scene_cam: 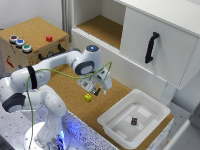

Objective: Go towards the purple block and pick it up

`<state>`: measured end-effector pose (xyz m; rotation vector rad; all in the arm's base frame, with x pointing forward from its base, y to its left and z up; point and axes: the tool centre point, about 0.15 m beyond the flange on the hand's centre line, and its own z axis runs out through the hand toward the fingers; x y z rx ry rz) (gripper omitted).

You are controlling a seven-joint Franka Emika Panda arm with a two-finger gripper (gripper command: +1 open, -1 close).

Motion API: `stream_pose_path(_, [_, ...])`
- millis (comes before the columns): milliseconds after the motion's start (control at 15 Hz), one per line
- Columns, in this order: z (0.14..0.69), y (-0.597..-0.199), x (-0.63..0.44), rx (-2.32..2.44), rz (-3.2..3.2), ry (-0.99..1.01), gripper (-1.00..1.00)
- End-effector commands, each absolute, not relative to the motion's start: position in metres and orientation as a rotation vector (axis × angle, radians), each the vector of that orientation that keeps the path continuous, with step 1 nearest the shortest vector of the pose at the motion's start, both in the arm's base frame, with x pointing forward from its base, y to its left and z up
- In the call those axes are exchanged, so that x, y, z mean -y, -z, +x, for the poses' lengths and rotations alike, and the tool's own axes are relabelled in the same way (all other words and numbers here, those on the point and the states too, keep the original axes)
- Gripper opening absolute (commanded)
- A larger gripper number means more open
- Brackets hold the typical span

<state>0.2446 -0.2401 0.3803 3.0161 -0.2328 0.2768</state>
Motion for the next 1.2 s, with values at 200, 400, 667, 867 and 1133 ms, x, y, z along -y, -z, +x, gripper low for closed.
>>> stream_pose_path(200, [0.265, -0.356, 0.373, 0.524, 3.057, -0.096, 1.0])
stream_pose_path(400, [0.273, -0.34, 0.393, 0.697, 3.056, -0.114, 1.0])
stream_pose_path(667, [0.288, -0.313, 0.407, 0.889, 3.049, -0.151, 1.0])
stream_pose_path(867, [0.297, -0.289, 0.414, 1.028, 3.026, -0.173, 1.0])
stream_pose_path(1133, [0.306, -0.268, 0.423, 1.16, 2.965, -0.214, 1.0])
